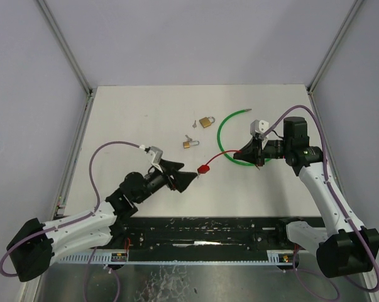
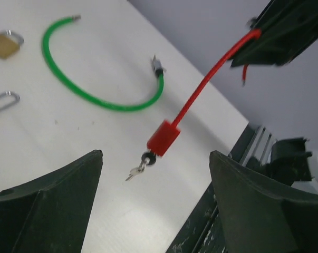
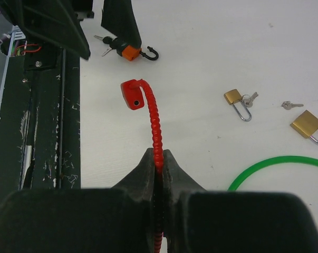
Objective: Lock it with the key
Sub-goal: Pick up the lock from the center of the board.
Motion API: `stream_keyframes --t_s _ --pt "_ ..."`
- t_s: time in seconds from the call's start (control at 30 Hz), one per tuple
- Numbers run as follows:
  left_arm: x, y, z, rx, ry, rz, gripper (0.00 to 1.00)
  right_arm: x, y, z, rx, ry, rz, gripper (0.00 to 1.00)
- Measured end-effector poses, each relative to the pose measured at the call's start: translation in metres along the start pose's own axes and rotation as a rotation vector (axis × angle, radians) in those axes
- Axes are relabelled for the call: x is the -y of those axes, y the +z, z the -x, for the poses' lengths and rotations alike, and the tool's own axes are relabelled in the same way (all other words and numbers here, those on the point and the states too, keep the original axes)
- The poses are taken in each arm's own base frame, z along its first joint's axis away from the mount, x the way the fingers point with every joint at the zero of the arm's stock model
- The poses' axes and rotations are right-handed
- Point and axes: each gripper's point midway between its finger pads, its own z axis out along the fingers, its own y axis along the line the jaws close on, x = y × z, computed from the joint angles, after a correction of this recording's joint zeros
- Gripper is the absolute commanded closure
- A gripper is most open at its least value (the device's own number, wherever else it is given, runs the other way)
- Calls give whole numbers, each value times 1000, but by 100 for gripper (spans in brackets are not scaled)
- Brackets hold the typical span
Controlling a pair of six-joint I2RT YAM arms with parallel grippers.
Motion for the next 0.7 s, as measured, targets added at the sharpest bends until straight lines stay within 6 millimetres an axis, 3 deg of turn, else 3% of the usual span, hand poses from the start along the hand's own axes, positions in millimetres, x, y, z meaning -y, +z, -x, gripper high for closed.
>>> stream_keyframes --t_s 0.13,0.27,0.47,0.6,0.7 --pt "17 2 35 62 19 -42 27 0 0 0 5 1 7 100" --pt "31 18 43 4 66 -85 33 -2 2 1 14 4 24 100" --pt "30 41 28 -127 114 -132 31 -4 1 2 26 6 37 100" --pt "15 38 12 -162 111 -151 21 -5 0 3 34 14 40 100" --pt "-2 29 1 -159 86 -161 21 -6 -1 2 37 26 47 100"
